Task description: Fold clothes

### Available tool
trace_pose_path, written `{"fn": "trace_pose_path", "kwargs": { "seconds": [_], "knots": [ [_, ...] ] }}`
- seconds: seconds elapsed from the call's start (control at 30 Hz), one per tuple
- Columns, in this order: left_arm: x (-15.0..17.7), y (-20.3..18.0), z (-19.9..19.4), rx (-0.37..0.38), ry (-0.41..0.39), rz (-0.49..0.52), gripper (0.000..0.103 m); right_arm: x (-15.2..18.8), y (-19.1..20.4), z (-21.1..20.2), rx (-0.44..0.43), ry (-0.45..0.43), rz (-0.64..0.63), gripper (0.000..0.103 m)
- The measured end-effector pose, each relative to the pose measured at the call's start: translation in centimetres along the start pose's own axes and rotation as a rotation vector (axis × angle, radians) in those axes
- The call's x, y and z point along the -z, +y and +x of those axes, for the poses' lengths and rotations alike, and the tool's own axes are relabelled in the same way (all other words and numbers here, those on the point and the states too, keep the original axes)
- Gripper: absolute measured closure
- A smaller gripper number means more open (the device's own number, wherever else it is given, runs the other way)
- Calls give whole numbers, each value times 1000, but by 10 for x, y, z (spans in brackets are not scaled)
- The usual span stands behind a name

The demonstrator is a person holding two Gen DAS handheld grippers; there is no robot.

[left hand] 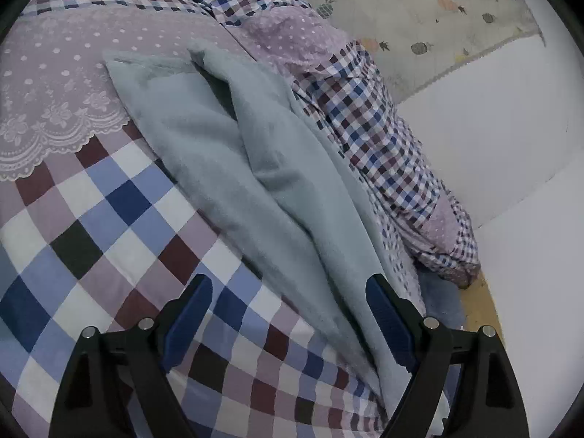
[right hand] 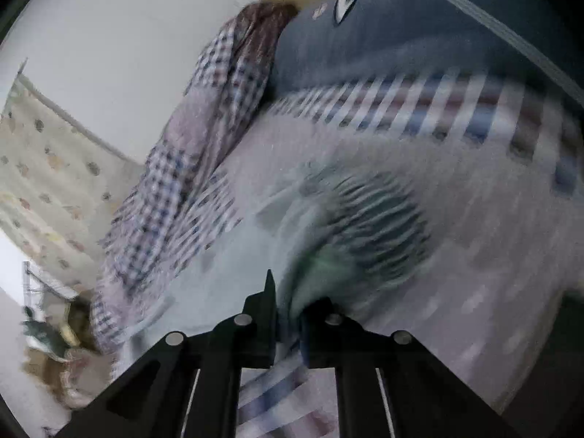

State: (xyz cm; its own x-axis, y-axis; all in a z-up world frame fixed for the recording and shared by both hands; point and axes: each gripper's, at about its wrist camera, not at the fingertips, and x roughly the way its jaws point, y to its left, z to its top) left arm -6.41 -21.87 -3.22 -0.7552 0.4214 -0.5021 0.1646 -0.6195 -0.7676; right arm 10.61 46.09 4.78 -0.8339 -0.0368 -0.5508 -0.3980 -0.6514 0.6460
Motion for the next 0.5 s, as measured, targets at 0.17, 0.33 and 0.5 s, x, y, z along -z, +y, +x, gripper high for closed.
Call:
{"fn": "trace_pose_path", "kwargs": {
  "seconds": [0.17, 0.33, 0.5],
  "knots": [
    [-10, 8, 0, -17, 11, 16, 15, 14, -29, 13, 131, 63, 144, 85],
    [-25, 23, -2, 13, -1, -25, 15, 37, 21, -27, 261, -43, -34, 66],
    [-37, 31, 5, 34, 16, -58, 15, 99, 92, -7, 185, 21, -261, 63]
  ]
}}
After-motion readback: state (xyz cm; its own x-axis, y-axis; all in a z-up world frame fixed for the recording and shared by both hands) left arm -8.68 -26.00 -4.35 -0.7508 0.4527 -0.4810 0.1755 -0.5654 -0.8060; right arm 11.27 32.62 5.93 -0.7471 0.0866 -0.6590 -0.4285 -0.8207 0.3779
